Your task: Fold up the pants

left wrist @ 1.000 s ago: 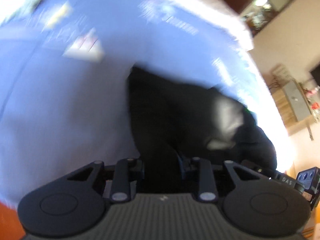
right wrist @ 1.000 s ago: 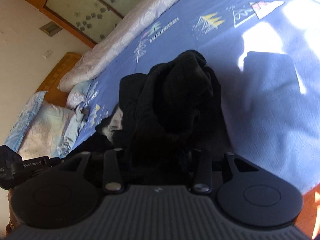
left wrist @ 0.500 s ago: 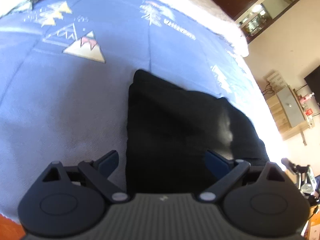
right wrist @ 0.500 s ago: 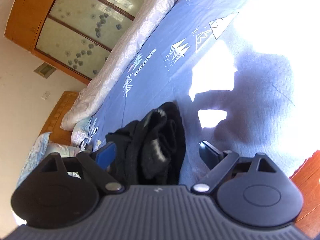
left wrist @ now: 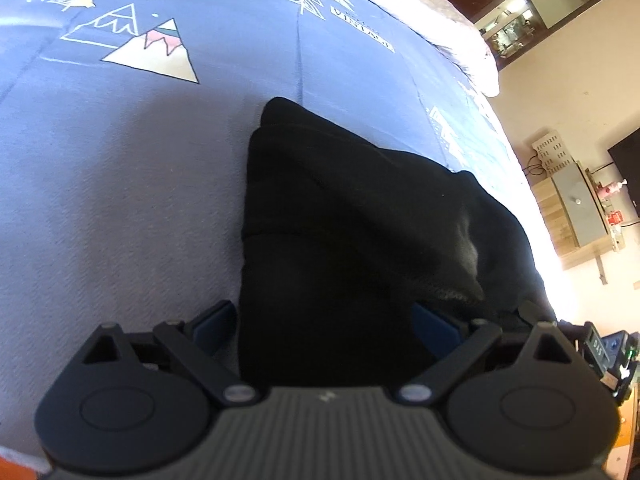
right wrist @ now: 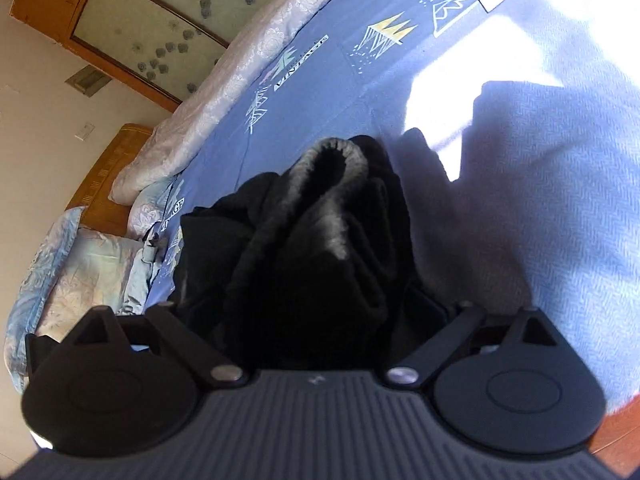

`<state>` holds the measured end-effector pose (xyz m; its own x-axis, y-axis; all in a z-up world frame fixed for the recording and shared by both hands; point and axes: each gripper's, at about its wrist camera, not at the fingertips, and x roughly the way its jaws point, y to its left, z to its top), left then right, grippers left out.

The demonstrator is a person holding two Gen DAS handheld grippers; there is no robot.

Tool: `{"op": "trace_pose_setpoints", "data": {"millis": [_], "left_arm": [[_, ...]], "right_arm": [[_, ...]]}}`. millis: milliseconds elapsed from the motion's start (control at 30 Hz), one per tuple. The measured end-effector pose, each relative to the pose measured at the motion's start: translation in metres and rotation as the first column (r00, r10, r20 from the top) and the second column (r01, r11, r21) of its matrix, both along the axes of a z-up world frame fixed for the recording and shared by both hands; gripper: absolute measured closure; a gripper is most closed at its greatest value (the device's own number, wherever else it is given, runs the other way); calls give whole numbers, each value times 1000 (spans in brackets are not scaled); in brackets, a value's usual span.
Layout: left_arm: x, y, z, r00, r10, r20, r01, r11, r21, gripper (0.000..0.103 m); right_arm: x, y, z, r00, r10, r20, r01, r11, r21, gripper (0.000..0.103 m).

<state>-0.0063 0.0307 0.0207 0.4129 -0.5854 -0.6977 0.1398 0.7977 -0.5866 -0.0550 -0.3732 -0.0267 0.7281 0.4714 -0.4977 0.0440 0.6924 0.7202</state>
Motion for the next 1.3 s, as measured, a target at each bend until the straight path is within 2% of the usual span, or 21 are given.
{"op": "trace_pose_setpoints", "data": {"millis": [100, 200, 267, 300, 333, 367, 433, 500, 633, 767, 900, 1000, 1133, 1300], "left_arm": [[1, -8, -1, 1000, -15, 6, 15, 1000, -13, 7], [1, -24, -3, 998, -59, 26, 59, 998, 5, 18], [-2, -32, -1, 995, -78, 60, 76, 996, 42, 31], [-5, -34, 0, 994, -82, 74, 78, 996, 54, 42], [-6, -33, 0, 994, -78, 79, 74, 996, 58, 51], [-7, -29, 0, 995, -69, 77, 65, 996, 53, 57], [-7, -16, -1, 997, -45, 56, 45, 999, 1, 76], [-9, -2, 2, 999, -27, 46, 30, 997, -68, 82], [-18, 10, 25, 994, -29, 108, 41, 992, -116, 83], [-22, 14, 45, 986, -9, 165, 24, 995, -92, 83], [-19, 30, 65, 980, 39, 196, -15, 993, -118, 83], [-15, 59, 86, 965, 101, 244, -66, 987, -146, 83], [-16, 113, 112, 919, 222, 326, -176, 970, -166, 83], [-34, 198, 126, 831, 406, 381, -369, 914, -170, 83]], "right_arm": [[-1, -1, -4, 1000, -12, 15, 11, 1000, 29, 5], [2, 6, -1, 1000, -10, 3, 9, 1000, 19, 5], [8, 18, 4, 1000, 25, -7, -25, 1000, 2, 7], [10, 24, 4, 999, 50, -14, -50, 999, -2, 11], [12, 33, 4, 997, 78, -28, -79, 997, -15, 22], [12, 44, 5, 995, 97, -34, -99, 994, -43, 30], [11, 57, 6, 991, 132, -38, -133, 990, -44, 41], [10, 67, 13, 988, 152, -26, -153, 987, -40, 46], [11, 81, 34, 979, 199, 39, -198, 980, -22, 49], [16, 100, 48, 963, 259, 80, -259, 966, -13, 50], [29, 113, 59, 949, 298, 102, -298, 954, -12, 51], [51, 128, 70, 934, 334, 125, -337, 942, 2, 51], [92, 170, 93, 884, 429, 188, -435, 901, -11, 51], [152, 261, 110, 790, 571, 223, -586, 810, 1, 50]]}}
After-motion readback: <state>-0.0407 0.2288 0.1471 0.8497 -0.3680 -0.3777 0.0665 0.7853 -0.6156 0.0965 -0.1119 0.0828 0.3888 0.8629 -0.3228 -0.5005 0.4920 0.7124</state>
